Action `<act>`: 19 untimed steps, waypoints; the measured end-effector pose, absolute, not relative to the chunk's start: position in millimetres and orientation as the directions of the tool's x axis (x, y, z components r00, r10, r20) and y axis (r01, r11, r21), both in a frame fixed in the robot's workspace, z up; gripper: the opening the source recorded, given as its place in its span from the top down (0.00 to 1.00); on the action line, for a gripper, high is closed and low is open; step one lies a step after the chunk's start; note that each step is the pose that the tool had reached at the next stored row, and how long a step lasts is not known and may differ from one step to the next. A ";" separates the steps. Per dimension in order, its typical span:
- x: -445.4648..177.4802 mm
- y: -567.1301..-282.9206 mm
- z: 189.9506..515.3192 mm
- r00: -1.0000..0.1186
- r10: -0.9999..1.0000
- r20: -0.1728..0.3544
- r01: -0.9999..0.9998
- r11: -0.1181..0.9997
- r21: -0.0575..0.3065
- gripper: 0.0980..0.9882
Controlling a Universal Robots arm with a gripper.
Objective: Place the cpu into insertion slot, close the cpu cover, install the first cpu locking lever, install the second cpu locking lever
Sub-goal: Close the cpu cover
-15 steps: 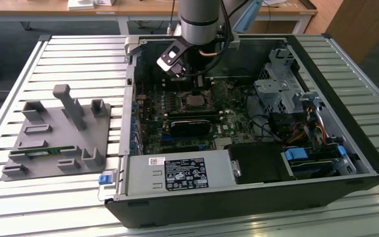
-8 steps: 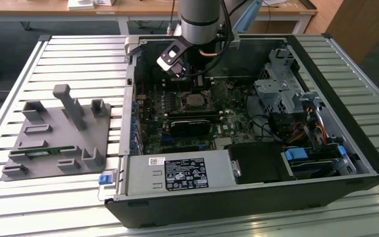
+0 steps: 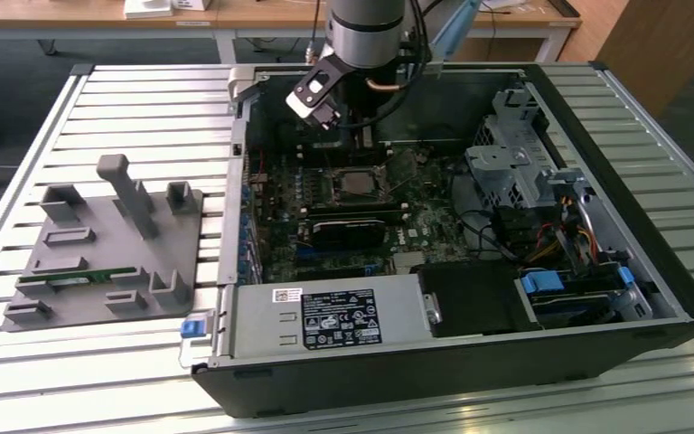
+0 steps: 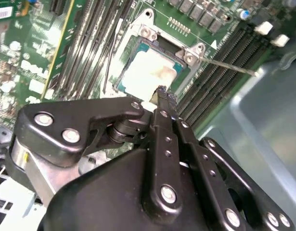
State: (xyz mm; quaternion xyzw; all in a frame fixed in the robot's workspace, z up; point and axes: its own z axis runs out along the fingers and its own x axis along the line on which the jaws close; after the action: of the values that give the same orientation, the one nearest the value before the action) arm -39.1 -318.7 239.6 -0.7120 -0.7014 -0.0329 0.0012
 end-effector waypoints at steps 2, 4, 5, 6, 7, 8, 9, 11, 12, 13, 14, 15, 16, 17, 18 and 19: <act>-39.0 -318.7 248.6 0.014 0.999 0.048 0.999 -0.016 0.044 0.99; -39.1 -318.8 257.6 0.014 0.999 0.048 0.999 -0.016 0.044 0.99; -39.1 -318.7 262.2 0.014 0.999 0.048 0.999 -0.016 0.044 0.99; -39.0 -318.7 266.9 0.014 0.999 0.048 0.999 -0.016 0.044 0.99; -39.0 -318.7 270.1 0.014 0.999 0.048 0.999 -0.016 0.044 0.99; -39.1 -318.8 271.3 0.014 0.999 0.048 0.999 -0.016 0.044 0.99; -39.1 -318.8 271.4 0.014 0.999 0.048 0.999 -0.016 0.044 0.99; -39.0 -319.7 271.5 0.014 0.999 0.048 0.999 -0.016 0.044 0.99; -39.0 -320.7 271.4 0.014 0.999 0.048 0.999 -0.016 0.044 0.99; -39.1 -322.0 271.4 0.014 0.999 0.048 0.999 -0.016 0.044 0.99; -39.0 -323.5 271.4 0.014 0.999 0.048 0.999 -0.016 0.044 0.99; -39.1 -324.8 271.4 0.014 0.999 0.048 0.999 -0.016 0.044 0.99; -39.1 -325.9 271.4 0.014 0.999 0.048 0.999 -0.016 0.044 0.99; -39.1 -326.7 271.4 0.014 0.999 0.048 0.999 -0.016 0.044 0.99; -39.1 -327.4 271.4 0.014 0.999 0.048 0.999 -0.016 0.044 0.99; -39.0 -327.9 271.4 0.014 0.999 0.048 0.999 -0.016 0.044 0.99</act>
State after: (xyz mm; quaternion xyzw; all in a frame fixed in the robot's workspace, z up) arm -39.0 -327.9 271.4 -0.7120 -0.7014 -0.0324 0.0013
